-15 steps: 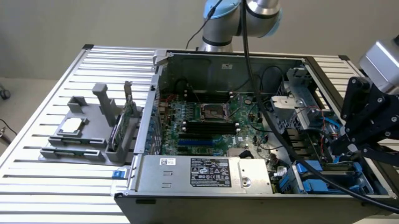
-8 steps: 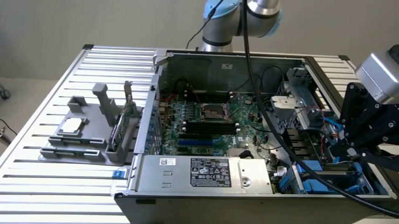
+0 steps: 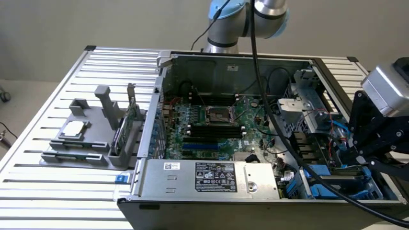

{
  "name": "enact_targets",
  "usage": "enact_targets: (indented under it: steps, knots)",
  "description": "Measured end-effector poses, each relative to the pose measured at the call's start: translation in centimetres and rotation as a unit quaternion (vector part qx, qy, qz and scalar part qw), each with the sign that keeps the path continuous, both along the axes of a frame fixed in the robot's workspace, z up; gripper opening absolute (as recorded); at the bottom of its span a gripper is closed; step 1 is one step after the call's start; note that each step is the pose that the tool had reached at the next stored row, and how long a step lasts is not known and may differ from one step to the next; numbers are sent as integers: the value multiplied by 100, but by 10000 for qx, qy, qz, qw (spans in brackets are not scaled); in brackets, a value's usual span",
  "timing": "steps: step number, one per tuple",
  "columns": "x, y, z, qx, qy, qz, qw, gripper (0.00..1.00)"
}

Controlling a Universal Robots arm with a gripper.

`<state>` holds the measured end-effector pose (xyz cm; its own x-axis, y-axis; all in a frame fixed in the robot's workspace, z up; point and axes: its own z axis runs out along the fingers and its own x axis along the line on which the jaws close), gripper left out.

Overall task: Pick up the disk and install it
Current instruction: 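Insert the disk into the insertion slot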

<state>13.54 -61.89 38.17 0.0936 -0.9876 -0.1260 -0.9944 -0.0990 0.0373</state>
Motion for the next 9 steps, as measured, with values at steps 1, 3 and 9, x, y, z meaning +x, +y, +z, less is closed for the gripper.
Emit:
enact_targets:
  steps: [1,3,9]
  knots:
    - [3,0,-12,0,-10,4,10000,11]
    - [8,0,-38,0,-27,6,10000,11]
    - [30,1,-136,5,-41,7,10000,11]
